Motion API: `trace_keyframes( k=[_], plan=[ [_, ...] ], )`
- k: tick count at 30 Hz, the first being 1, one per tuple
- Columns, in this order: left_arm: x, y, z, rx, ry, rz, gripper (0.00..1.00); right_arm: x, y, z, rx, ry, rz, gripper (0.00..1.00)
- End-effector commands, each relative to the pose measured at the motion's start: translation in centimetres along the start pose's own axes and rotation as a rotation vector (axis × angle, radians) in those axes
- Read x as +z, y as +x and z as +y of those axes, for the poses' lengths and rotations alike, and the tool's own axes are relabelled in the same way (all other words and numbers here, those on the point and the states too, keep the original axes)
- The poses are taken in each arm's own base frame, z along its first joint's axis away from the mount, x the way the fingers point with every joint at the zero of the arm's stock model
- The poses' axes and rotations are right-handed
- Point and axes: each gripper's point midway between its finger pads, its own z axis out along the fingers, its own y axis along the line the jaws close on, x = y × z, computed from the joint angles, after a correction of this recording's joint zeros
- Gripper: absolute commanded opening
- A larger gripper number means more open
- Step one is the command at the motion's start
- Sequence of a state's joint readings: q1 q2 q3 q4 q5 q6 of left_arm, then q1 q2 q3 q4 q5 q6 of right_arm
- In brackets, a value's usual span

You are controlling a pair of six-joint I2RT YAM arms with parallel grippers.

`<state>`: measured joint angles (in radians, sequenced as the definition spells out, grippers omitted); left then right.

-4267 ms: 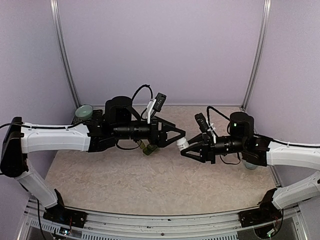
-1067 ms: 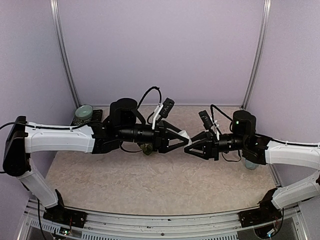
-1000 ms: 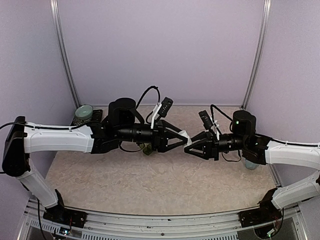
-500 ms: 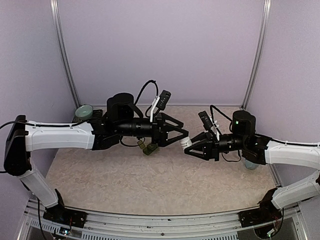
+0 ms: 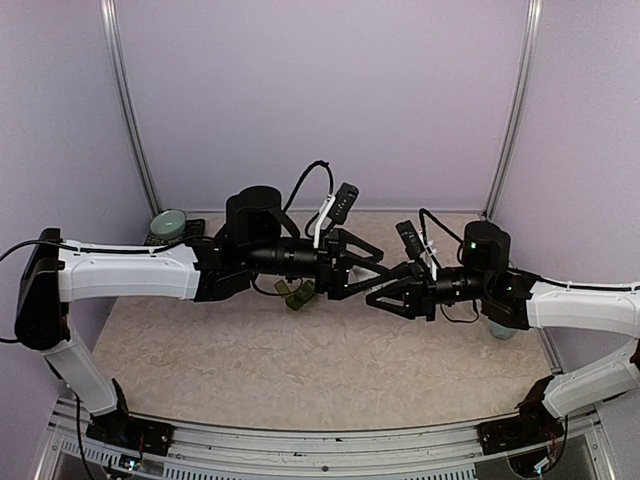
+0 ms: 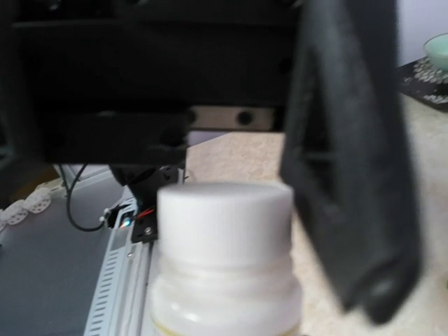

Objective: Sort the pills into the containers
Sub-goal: Unscrew the lid of the pill bottle from the pill bottle.

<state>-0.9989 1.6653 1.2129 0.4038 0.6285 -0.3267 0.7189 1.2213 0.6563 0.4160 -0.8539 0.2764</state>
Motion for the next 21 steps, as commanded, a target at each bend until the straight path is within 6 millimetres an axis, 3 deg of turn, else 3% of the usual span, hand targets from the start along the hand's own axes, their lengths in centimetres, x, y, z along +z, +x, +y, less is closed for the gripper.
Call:
trace_keyframes(
  k=[1,10,21],
  plan=[
    [0.0,-1.6,-2.1,0.061,0.059,-0.032,0.81,0.0,-0.3,-0.4,-0.068,0.038,-0.043,0.02],
    [-0.5,-1.9,-2.4,0.075,0.04,-0.04,0.79,-0.7,-0.4,-1.7,-0.101,0.139,-0.086,0.01],
    [-0.6,-1.5,-1.6,0.068,-0.006,-0.026,0.79,-1.3,-1.0,-1.5,-0.113,0.151,-0.123,0.01]
  ],
)
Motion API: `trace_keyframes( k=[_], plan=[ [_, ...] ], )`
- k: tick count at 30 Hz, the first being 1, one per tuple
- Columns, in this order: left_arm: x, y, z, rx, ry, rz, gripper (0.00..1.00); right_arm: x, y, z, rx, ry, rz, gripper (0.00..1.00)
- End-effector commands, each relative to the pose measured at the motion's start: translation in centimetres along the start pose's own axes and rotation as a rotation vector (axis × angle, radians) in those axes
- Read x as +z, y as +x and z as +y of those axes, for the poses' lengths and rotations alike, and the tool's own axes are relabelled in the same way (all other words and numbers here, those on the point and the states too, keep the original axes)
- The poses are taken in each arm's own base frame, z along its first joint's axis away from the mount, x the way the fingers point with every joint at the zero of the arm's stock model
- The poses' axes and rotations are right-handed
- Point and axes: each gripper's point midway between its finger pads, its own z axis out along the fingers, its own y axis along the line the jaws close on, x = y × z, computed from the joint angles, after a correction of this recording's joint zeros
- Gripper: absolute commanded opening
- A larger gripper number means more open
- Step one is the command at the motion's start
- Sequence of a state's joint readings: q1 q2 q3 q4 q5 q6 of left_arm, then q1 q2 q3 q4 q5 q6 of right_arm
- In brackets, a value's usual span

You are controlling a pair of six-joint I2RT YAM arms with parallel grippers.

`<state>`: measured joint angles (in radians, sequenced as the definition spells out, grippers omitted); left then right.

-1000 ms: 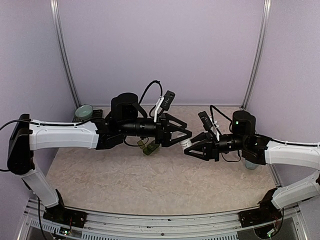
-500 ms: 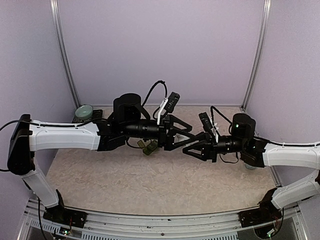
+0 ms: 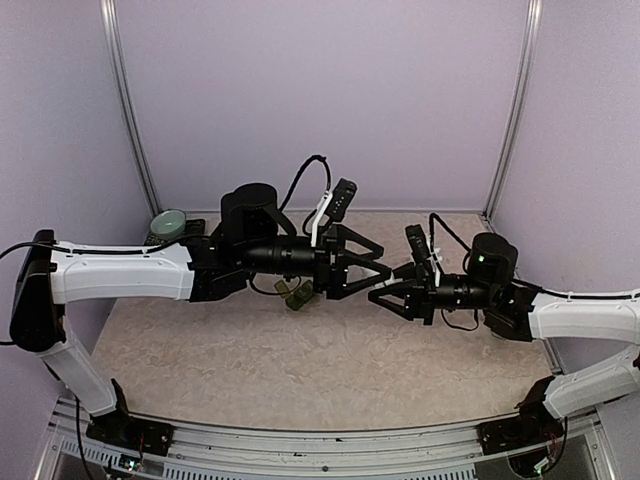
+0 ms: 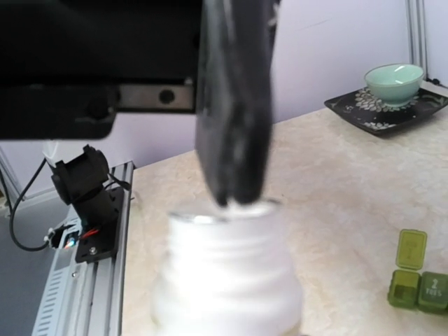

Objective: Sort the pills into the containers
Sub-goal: Unscrew the lid of the pill bottle from the pill bottle.

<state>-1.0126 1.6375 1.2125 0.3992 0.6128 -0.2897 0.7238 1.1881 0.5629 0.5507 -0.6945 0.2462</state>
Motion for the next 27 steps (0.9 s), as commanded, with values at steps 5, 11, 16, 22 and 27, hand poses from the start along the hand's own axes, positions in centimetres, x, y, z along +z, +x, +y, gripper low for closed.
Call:
trace_keyframes(
  k=[5,11,16,22,27],
  plan=[
    [-0.9,-0.8,2.2,-0.006,-0.147,-0.019,0.8,-0.4,-0.7,0.1,-0.025,0.006,-0.034,0.01],
    [-3.0,-1.1,3.5,-0.024,-0.213,-0.067,0.8,-0.3,-0.1,0.2,-0.023,-0.007,-0.018,0.01],
    [-5.0,-1.7,5.0,-0.041,-0.308,-0.112,0.81,-0.3,0.1,0.8,-0.018,-0.038,-0.008,0.01],
    [-7.1,-0.4,6.9,-0.071,-0.42,-0.128,0.83,-0.5,0.6,0.5,-0.018,-0.018,0.002,0.01],
    [-8.8,1.7,8.9,-0.106,-0.545,-0.112,0.93,-0.6,1.2,-0.2,-0.037,0.025,0.014,0.01]
  ],
)
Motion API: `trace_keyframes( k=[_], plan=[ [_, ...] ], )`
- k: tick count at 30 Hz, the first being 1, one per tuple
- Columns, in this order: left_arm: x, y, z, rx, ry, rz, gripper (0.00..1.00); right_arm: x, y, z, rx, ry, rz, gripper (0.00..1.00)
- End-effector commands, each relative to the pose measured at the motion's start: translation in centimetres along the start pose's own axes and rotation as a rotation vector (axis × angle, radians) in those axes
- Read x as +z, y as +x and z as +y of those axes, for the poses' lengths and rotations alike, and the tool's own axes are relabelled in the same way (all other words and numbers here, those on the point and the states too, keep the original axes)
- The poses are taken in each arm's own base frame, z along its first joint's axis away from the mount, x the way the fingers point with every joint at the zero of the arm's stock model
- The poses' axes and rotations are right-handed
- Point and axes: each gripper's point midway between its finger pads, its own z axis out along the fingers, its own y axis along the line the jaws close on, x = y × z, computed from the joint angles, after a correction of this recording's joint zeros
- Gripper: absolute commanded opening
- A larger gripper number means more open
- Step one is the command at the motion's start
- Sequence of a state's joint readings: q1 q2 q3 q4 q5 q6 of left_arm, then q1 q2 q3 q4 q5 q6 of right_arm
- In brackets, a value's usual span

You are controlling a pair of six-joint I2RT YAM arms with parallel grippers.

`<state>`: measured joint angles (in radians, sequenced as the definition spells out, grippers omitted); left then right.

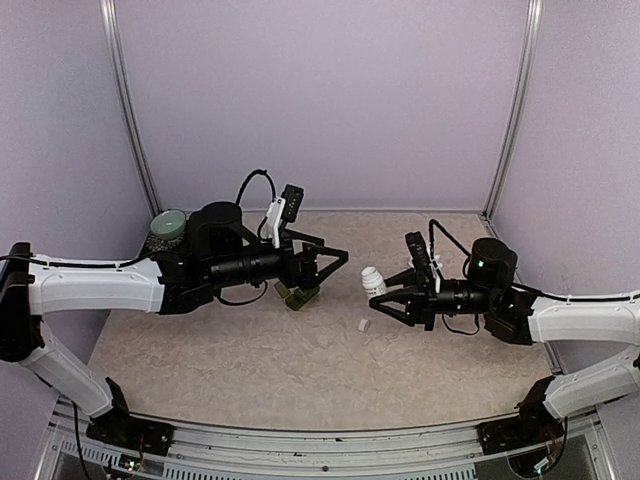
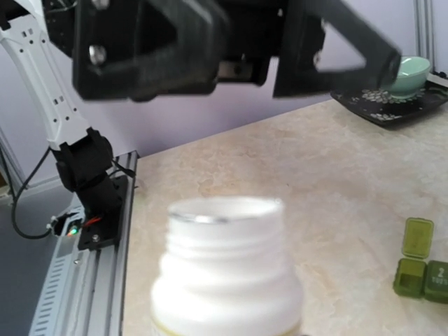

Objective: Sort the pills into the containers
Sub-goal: Unscrew the lid of the pill bottle from the pill bottle, then pour the pill into the compartment of the pill container.

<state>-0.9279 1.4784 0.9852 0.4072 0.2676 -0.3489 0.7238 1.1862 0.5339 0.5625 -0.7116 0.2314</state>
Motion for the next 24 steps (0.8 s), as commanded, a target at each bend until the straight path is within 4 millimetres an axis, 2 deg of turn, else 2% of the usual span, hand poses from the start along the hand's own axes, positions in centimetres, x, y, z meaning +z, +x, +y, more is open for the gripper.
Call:
trace_keyframes(
  k=[1,3,15,20,24],
  plan=[
    [-1.4,0.3,3.0,-0.021,-0.154,-0.03,0.96,-0.4,0.2,-0.8,-0.039,0.055,0.002,0.01],
    [-1.9,0.5,4.1,-0.044,-0.201,-0.035,0.99,-0.3,0.2,-1.4,-0.052,0.083,0.002,0.01],
    [-5.0,2.6,9.4,-0.136,-0.404,-0.023,0.99,1.8,1.4,-6.0,-0.079,0.219,0.059,0.0],
    [-6.2,3.4,10.7,-0.164,-0.442,-0.024,0.99,3.6,2.9,-7.8,-0.071,0.223,0.12,0.0],
    [-6.8,4.1,11.6,-0.179,-0.477,-0.016,0.99,4.9,3.0,-9.0,-0.08,0.226,0.142,0.0]
  ],
)
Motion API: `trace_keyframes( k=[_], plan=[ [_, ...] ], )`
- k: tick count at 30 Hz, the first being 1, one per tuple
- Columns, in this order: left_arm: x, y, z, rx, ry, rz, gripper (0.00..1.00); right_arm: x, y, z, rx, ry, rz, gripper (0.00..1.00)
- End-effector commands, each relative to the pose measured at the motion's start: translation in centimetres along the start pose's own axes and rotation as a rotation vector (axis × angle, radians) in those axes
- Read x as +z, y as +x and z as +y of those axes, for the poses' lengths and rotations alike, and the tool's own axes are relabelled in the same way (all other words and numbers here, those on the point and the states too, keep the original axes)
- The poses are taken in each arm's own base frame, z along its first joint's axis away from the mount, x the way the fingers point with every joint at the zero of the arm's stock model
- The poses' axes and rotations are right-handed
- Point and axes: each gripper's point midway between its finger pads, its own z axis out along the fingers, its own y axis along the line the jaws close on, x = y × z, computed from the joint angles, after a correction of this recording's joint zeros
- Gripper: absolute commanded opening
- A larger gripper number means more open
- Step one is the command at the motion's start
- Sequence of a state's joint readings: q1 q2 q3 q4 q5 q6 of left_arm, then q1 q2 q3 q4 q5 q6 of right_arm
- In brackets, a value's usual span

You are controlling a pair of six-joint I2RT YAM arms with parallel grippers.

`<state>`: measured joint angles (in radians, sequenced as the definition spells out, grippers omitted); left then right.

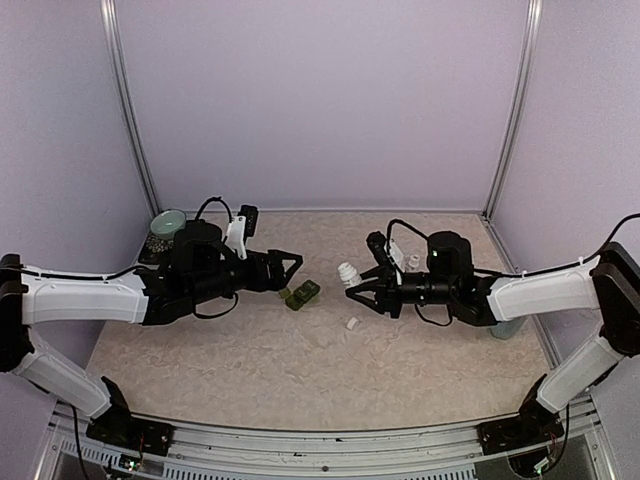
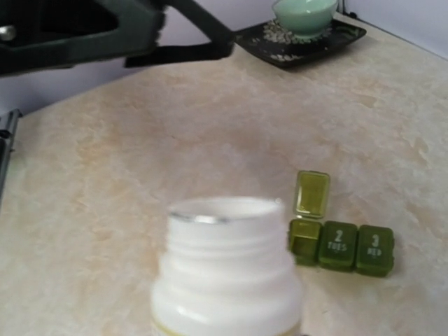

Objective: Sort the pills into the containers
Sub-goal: Pour the pill into the compartment of the pill container.

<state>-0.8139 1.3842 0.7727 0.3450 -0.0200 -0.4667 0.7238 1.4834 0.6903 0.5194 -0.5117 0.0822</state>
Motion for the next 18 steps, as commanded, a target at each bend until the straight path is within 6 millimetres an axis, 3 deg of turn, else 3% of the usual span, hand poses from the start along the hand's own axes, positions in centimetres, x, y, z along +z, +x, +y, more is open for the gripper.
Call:
trace_keyframes(
  k=[1,9,18],
  plan=[
    [-0.7,-0.2,1.4,-0.031,-0.049,-0.013,0.99,1.5,-0.7,-1.3,-0.04,0.017,0.013,0.0],
    [-0.6,1.8,3.9,-0.061,-0.147,0.018,0.99,3.9,-0.5,-2.8,-0.049,0.02,0.081,0.0],
    [-0.6,2.7,5.7,-0.084,-0.226,0.018,0.99,6.3,1.6,-3.8,-0.015,-0.002,0.201,0.0]
  ],
)
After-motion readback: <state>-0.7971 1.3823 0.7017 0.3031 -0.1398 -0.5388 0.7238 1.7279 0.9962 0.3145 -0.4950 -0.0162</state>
